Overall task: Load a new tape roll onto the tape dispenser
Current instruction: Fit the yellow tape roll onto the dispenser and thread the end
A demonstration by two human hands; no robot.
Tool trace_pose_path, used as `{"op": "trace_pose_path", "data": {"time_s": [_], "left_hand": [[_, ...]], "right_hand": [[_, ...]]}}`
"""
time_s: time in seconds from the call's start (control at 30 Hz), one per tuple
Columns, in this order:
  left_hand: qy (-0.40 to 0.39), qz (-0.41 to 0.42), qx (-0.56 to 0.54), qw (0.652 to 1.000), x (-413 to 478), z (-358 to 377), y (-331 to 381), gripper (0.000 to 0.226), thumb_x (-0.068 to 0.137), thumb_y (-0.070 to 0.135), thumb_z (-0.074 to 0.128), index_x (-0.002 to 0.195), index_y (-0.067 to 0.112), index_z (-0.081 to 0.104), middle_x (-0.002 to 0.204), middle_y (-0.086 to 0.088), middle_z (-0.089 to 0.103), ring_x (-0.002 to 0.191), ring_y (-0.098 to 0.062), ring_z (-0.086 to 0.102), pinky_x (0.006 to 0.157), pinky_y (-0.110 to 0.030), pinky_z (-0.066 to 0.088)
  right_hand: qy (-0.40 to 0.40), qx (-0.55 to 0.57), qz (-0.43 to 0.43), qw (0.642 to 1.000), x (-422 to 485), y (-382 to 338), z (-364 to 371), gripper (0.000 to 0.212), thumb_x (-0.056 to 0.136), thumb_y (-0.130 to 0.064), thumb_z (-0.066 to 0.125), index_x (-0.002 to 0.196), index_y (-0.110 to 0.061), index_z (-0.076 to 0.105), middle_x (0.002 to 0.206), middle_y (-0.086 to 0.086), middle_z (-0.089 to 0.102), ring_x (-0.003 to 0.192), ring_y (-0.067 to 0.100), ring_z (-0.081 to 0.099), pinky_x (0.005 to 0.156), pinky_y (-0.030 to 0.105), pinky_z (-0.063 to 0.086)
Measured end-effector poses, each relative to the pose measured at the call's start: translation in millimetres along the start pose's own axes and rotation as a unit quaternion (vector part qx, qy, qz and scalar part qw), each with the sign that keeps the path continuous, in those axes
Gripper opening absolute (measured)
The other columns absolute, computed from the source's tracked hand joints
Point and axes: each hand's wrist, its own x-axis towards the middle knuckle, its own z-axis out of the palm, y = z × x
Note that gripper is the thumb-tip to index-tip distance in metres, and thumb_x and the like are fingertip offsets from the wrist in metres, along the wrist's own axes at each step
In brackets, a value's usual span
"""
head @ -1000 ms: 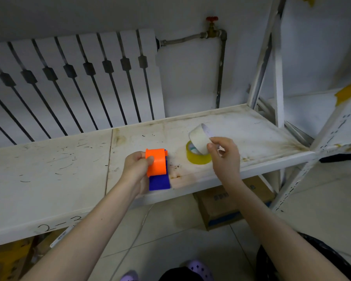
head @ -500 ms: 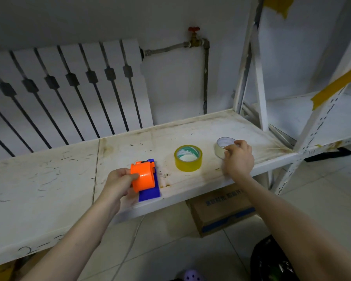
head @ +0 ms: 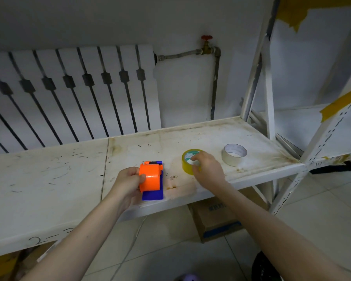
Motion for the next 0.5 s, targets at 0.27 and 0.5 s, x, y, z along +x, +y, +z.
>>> {"op": "trace_pose_path", "data": {"time_s": [0.27, 0.5], "left_hand": [[0.025, 0.024, -0.056, 0.998, -10, -28, 9, 0.019, 0.092, -0.002, 0.049, 0.079, 0.012, 0.054, 0.08, -0.001, 0.051, 0.073, -0.016, 0.051, 0.071, -0.037, 0.048], [0.056, 0.06, -0.076, 0.994, -16, -47, 7, 0.025, 0.091, -0.005, 0.049, 0.074, 0.014, 0.054, 0.08, 0.0, 0.051, 0.071, -0.013, 0.049, 0.068, -0.032, 0.045]], "right_hand": [[-0.068, -0.137, 0.063, 0.986, 0, -7, 23, 0.03, 0.09, -0.018, 0.055, 0.121, -0.014, 0.054, 0.123, 0.009, 0.06, 0.114, 0.026, 0.052, 0.102, 0.042, 0.041], [0.006, 0.169, 0.073, 0.983, -12, -47, 6, 0.009, 0.09, -0.009, 0.053, 0.096, -0.009, 0.059, 0.096, 0.009, 0.061, 0.086, 0.022, 0.054, 0.068, 0.025, 0.039]]}}
